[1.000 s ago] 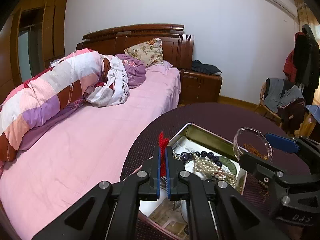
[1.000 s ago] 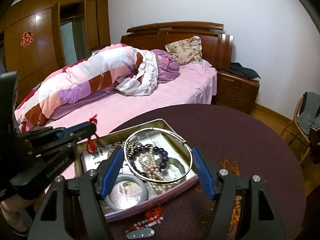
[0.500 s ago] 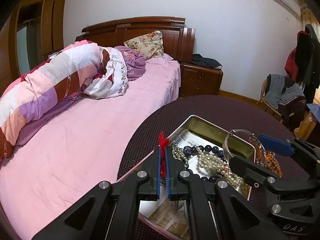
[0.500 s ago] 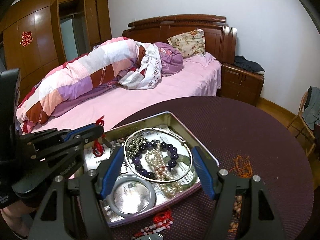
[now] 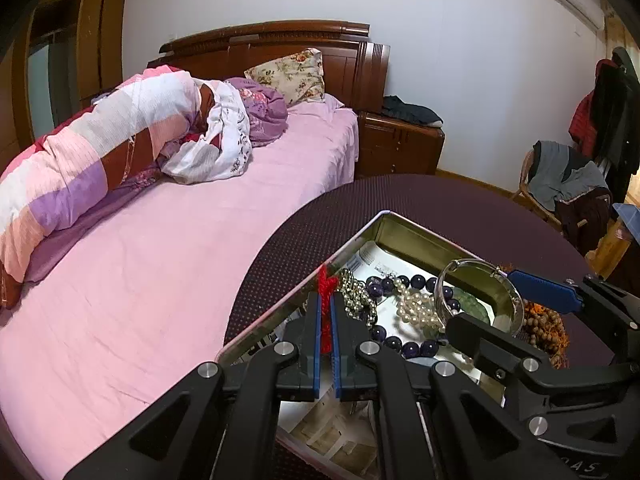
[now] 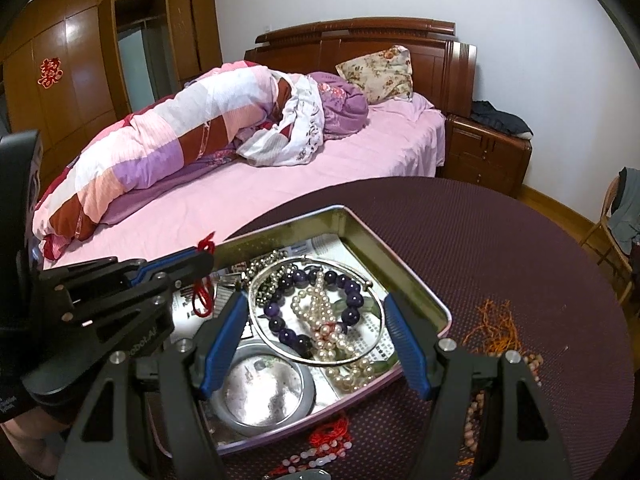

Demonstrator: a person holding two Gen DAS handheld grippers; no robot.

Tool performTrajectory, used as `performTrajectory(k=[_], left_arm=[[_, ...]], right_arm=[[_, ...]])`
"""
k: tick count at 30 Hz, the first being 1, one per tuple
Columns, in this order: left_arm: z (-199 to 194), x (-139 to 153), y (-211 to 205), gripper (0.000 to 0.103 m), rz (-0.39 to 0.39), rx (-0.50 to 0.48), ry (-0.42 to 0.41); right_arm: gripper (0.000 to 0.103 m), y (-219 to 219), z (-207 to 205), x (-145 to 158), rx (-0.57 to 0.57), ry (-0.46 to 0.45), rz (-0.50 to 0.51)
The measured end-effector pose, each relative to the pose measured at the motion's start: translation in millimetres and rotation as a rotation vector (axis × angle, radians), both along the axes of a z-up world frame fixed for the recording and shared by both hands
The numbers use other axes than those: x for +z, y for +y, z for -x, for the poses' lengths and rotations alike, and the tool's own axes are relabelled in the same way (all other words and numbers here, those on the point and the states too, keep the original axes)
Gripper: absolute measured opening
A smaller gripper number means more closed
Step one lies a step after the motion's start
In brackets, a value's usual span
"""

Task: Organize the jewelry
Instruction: 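Open the left tool to drop the red cord into the tin while the right tool releases the bangle, then grasp the brown wooden bead mala with the right tool while the left tool grasps the red-beaded jade pendant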

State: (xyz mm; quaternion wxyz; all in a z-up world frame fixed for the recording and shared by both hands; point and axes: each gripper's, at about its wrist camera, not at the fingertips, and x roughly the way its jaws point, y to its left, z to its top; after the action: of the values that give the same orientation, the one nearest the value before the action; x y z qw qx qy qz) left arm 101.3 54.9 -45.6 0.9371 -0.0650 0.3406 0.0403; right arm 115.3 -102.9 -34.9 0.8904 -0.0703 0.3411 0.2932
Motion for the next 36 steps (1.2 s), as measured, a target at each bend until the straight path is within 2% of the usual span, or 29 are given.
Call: performTrajectory(k=[8,15,17,19,20,24,30,36], left_arm=[[-4.0,-8.8,1.4,0.004,0.018,-0.001,0.035],[-4.8,-11.9,1.4,0.009,0.042,-0.014,0.055],[-4.0,-11.4,2.0,0.017,0.048,-0.008,0.056],[-1.5,-9.4,4.7,0.043,0.058,0.006,0.049],[1.5,-6.2,6.1,0.047,0.067,0.007,0.031],[10.7,2.5,3.4,0.073,0.091,-0.005,-0.002],[22.3,14.3,-10.3,0.074,0.104,-0.057,-0.048],[42.1,21.9,-41.9,0.074,0.008,-0.105,-0.087]], right_arm=[[0.073,-1.2,-3.8,-9.1,0.011,0.047,0.004],[0.074,-3.2,-4.7,-11.9,0.009,0.065,0.0],[0.074,-3.6,-3.8,-10.9,0.009,0.063,-0.004],[0.074,-5.9,-3.7,-9.6,0.011,0.065,-0.012],[0.075,-8.1,-3.0,-8.5,0.006,0.06,-0.014],[0.083,-26.2,2.6,-0.5,-0.019,0.025,-0.038],[0.084,-64.0,5.6,3.2,-0.094,0.01,-0.029],[0.084,-120.2,2.7,-12.8,-0.229,0.045,0.022]])
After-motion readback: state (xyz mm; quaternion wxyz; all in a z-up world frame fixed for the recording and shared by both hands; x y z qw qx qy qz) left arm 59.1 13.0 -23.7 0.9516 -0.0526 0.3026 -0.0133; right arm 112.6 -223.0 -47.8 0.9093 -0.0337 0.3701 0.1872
